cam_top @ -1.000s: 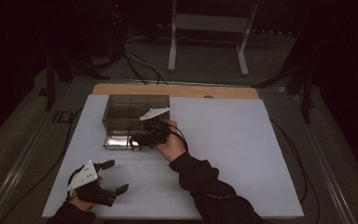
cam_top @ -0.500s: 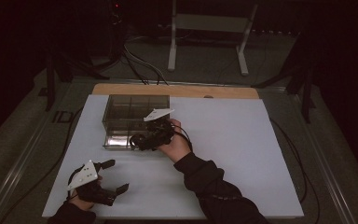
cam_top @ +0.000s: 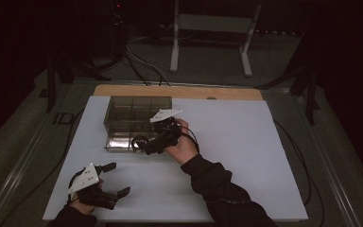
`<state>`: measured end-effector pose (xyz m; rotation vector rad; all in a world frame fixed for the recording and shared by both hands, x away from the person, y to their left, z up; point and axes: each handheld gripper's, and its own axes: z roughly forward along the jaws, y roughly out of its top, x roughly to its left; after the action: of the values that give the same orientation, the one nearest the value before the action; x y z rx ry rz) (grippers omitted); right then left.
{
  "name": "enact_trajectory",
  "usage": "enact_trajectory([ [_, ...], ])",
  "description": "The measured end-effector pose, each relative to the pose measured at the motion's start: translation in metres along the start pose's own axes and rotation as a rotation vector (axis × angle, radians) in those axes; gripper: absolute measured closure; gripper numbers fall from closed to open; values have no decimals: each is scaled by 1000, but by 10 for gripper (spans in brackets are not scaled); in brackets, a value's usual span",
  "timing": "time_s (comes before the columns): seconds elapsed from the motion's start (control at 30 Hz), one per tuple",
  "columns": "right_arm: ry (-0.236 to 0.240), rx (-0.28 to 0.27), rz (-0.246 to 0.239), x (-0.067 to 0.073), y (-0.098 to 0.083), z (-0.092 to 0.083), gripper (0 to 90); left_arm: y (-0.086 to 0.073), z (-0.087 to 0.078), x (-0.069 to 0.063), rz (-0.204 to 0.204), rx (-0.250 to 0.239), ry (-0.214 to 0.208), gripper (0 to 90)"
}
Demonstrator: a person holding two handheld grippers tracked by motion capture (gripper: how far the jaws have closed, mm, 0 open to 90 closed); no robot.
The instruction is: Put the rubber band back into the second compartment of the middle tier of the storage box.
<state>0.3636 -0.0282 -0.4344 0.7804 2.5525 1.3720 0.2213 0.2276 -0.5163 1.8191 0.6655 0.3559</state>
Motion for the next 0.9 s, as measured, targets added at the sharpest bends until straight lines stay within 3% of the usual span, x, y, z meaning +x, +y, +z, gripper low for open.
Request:
enact_trajectory([
  [0.63,-41,-71,-34,-14,-15,-42,0,0,0,-1,-1,-4,-1,3],
  [0.9,-77,-93,-50,-25,-34,-67,0,0,2,-1,1,-3,-7,3],
])
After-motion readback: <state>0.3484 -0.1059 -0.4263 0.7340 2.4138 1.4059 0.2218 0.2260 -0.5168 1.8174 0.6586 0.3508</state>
